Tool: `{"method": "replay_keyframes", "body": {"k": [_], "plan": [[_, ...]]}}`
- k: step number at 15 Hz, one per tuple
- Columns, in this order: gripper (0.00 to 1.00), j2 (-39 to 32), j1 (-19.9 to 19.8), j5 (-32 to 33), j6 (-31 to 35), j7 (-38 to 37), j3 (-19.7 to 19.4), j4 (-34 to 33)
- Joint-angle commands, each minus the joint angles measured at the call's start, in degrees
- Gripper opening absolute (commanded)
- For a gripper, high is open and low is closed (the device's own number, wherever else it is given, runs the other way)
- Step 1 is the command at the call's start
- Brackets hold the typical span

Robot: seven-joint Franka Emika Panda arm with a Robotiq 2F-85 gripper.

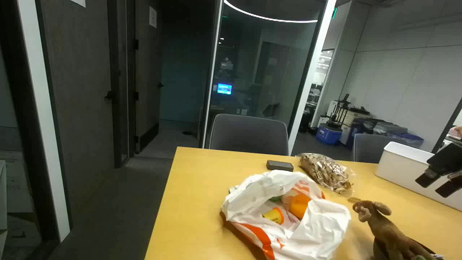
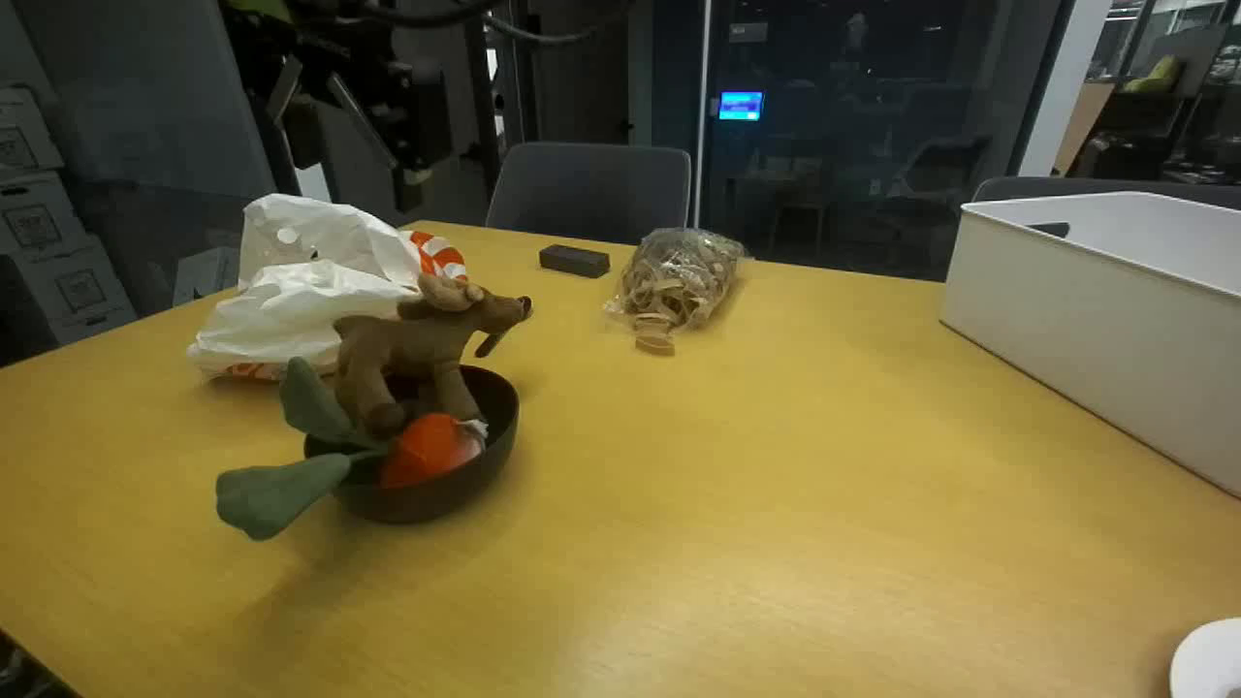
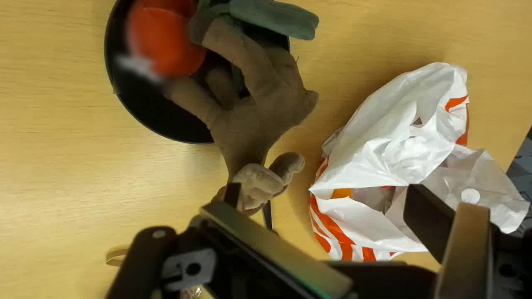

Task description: Put the contents of the black bowl into the plastic bag

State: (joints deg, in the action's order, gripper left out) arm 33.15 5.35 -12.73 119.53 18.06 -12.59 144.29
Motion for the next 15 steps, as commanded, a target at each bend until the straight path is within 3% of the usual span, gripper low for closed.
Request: {"method": "replay_keyframes", "body": {"k": [1, 15], "plan": [[1.00, -0.2, -1.3, -0.7, -0.3, 0.6, 1.1, -0.4], [1.00, -2.9, -0.4, -2.3, 1.2, 1.0, 2.1, 0.0]]}}
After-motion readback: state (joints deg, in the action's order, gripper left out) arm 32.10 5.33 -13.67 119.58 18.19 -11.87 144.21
